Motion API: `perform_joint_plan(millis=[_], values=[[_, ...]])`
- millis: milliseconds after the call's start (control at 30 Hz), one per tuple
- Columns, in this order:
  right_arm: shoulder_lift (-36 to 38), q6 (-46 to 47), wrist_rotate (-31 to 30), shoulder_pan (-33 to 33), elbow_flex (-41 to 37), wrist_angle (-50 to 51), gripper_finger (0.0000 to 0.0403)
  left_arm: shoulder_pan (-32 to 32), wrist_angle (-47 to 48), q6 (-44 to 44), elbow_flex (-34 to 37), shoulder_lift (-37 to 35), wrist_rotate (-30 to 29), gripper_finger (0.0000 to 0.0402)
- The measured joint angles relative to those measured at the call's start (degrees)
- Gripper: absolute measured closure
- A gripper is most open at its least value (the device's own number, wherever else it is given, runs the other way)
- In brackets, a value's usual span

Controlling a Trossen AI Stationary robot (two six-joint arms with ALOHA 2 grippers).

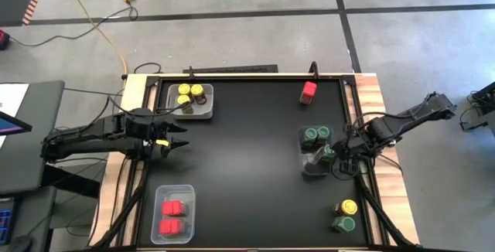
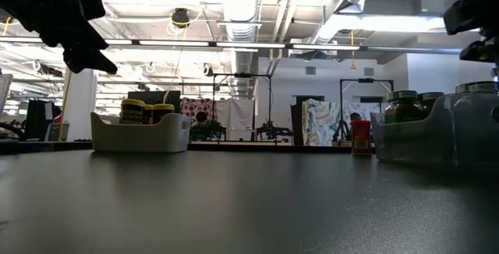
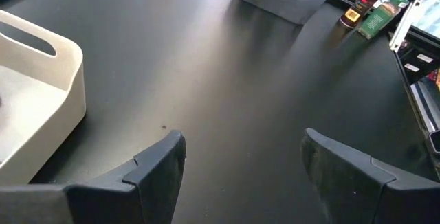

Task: Sort spices by type
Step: Put the left green seasoning bottle into the black bin

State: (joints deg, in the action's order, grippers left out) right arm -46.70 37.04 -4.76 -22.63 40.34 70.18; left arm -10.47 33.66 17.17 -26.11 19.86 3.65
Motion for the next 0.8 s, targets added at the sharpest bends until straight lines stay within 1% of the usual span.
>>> perform_joint_plan(millis=[300, 800], values=[[0.0, -0.02, -4.17, 0.0, -0.59, -1.45, 0.0391, 0.01, -0.01, 0.0, 0.0, 0.0, 0.01, 0.0125], [-0.01, -1.5, -6.09, 0.0, -0.6, -2.13, 0.0391, 0.01, -0.02, 0.02, 0.0, 0.0, 0.01, 0.0125]])
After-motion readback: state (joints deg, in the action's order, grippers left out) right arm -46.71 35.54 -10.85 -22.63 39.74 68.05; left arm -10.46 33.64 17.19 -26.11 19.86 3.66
